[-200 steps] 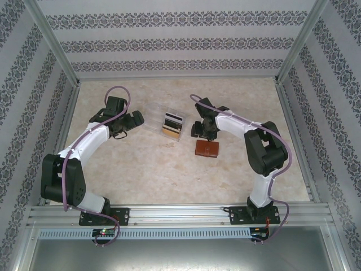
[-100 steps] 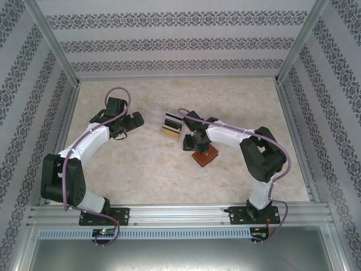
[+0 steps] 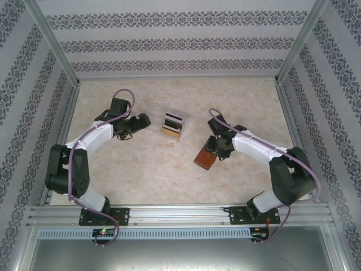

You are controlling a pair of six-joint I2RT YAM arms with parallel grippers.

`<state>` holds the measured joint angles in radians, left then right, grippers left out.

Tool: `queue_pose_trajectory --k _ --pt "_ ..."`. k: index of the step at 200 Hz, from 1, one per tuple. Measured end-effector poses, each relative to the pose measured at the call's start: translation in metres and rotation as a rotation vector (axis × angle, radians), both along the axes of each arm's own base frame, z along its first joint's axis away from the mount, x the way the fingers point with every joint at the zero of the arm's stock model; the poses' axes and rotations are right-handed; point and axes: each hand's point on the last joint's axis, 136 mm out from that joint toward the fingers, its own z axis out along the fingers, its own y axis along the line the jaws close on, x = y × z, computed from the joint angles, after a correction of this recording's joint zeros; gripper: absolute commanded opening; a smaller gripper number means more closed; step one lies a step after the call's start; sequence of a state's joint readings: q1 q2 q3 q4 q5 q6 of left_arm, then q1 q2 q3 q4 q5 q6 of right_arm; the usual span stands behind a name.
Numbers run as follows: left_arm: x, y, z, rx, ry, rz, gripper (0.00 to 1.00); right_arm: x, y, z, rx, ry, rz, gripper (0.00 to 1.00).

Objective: Take the credit cards out of the card holder

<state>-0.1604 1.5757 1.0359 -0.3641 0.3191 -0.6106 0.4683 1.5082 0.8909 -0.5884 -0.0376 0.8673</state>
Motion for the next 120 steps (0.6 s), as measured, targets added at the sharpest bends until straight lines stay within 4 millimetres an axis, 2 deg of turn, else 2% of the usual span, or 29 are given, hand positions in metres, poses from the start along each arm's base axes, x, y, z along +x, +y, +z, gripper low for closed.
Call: queue_pose_trajectory --k 36,57,71,91,120 --pt "-0.005 -0.021 0.002 -0.075 0.012 -0.061 0.96 -0.004 -0.003 -0.012 -0.004 0.042 -0.029 0.44" --pt "-0.008 -0.032 0.0 -0.113 0.03 -0.092 0.94 -0.004 0.0 -0.023 -0.005 0.07 -0.024 0.43" --pt "-0.011 -0.038 -0.001 -0.134 0.044 -0.105 0.93 0.002 0.007 -0.021 0.005 0.064 -0.009 0.42" --pt "-0.014 -0.048 -0.001 -0.174 0.066 -0.115 0.92 0.011 0.028 -0.021 0.025 0.049 0.061 0.41" --pt "-0.016 -0.067 0.006 -0.234 0.063 -0.139 0.9 0.021 0.075 -0.02 0.074 0.031 0.2 0.41"
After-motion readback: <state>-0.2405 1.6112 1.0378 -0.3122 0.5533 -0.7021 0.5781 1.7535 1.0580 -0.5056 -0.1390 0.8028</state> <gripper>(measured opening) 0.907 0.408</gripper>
